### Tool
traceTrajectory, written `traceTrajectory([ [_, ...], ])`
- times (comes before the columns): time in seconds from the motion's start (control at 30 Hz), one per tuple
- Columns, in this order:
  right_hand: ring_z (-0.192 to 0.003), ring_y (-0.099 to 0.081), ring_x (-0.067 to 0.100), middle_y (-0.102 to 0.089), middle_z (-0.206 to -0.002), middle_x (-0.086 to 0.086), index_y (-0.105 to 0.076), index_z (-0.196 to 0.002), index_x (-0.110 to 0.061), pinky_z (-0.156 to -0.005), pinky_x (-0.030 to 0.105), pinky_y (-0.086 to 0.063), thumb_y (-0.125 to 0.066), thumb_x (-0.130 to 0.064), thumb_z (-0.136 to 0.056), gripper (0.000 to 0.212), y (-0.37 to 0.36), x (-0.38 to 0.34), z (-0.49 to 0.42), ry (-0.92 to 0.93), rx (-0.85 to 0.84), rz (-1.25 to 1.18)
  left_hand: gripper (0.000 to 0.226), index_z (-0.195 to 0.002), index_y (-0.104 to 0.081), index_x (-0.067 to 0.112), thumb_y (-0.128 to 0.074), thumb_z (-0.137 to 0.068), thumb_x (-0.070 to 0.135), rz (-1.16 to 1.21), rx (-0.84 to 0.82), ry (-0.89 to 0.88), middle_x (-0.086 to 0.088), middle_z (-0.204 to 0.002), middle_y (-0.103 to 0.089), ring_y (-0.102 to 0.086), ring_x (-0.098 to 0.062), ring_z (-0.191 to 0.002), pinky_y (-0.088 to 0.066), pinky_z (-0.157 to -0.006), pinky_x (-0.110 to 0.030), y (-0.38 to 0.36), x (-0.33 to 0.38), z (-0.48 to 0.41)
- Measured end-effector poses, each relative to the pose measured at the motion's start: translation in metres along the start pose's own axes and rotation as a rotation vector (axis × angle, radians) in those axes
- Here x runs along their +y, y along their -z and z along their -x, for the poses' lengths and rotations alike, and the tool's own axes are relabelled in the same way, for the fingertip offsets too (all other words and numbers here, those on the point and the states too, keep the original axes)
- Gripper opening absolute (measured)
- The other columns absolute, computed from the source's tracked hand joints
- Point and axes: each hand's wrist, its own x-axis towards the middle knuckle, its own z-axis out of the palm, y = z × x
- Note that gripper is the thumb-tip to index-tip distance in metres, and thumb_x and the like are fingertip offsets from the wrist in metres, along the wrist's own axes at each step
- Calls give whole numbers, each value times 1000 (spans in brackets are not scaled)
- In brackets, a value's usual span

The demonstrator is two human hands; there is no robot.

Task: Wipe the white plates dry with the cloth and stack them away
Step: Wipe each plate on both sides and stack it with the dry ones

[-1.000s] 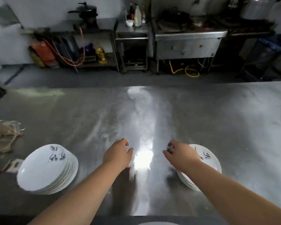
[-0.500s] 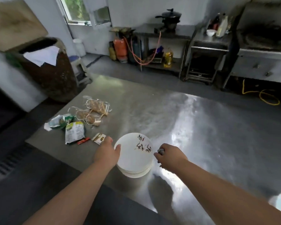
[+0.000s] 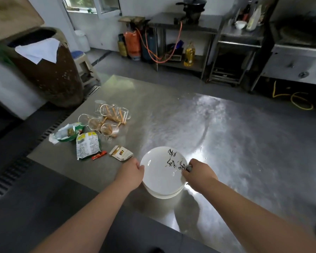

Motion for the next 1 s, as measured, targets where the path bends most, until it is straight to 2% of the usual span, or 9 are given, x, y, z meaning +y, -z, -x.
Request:
traceTrajectory([
  [0.1, -74, -70, 20, -72, -83, -2, -57, -93, -23, -54, 28, -48, -56, -36, -89, 14, 1, 6, 8, -22, -10, -163, 24, -90, -55, 17, -54, -102, 37, 70, 37, -30, -2, -82, -64, -61, -20, -76, -50, -70, -34, 3, 8, 4],
  [0.27, -42, -59, 11, -73, -70, 2, -58, -92, -20, -48, 26, -45, -59, -29, -87, 10, 25, 30, 28, -31, 50, -372, 25, -90, -47, 15, -54, -101, 36, 217, 12, -110, -7, -81, -62, -68, -31, -74, -58, -71, -48, -2, 40, 12],
  [0.37, -39, -57, 10, -73, -67, 0, -58, -91, -23, -43, 28, -47, -59, -31, -87, 9, 46, 57, 42, -57, 100, -410, 9, -106, -56, 18, -53, -105, 26, 531, -114, -72, -10, -106, -66, -68, -31, -94, -64, -68, -47, -17, 74, 22],
  [0.43, -40, -59, 8, -72, -65, -1, -59, -91, -24, -41, 29, -48, -61, -32, -89, 8, 59, 79, 52, -72, 130, -441, 13, -117, -59, 18, -52, -107, 18, 813, -242, 19, -15, -118, -66, -67, -34, -98, -61, -63, -41, -32, 95, 32],
  [0.53, -40, -61, 7, -71, -64, -2, -60, -99, -26, -37, 26, -47, -63, -34, -94, 10, 79, 118, 65, -92, 184, -453, 24, -121, -64, 25, -48, -108, 12, 1000, -406, 72, -14, -120, -72, -70, -36, -101, -59, -74, -48, -59, 122, 51],
  [0.67, -43, -64, 8, -71, -64, -1, -56, -109, -22, -37, 25, -47, -60, -33, -98, 16, 99, 182, 84, -213, 279, -501, 31, -125, -68, 24, -46, -108, 9, 985, -492, 157, -11, -117, -73, -71, -33, -98, -62, -70, -47, -112, 148, 81],
  [0.77, -65, -73, 19, -75, -70, -3, -55, -111, -24, -60, 38, -60, -59, -35, -92, 22, 97, 234, 93, -301, 271, -518, 34, -134, -62, 22, -45, -108, 8, 952, -551, 236, -12, -125, -70, -68, -37, -108, -63, -73, -51, -164, 159, 101],
  [0.83, -74, -71, 20, -74, -82, -3, -54, -113, -21, -68, 43, -62, -58, -33, -91, 25, 91, 260, 99, -319, 248, -476, 33, -130, -63, 22, -43, -109, 6, 940, -573, 283, -10, -122, -70, -68, -37, -108, -63, -76, -54, -194, 167, 114],
  [1.0, -80, -60, 14, -59, -93, -10, -51, -123, -15, -65, 29, -46, -60, -21, -92, 32, 75, 296, 110, -347, 154, -440, 32, -126, -59, 24, -41, -108, 4, 894, -566, 361, -7, -118, -68, -67, -33, -103, -62, -76, -52, -255, 184, 137],
])
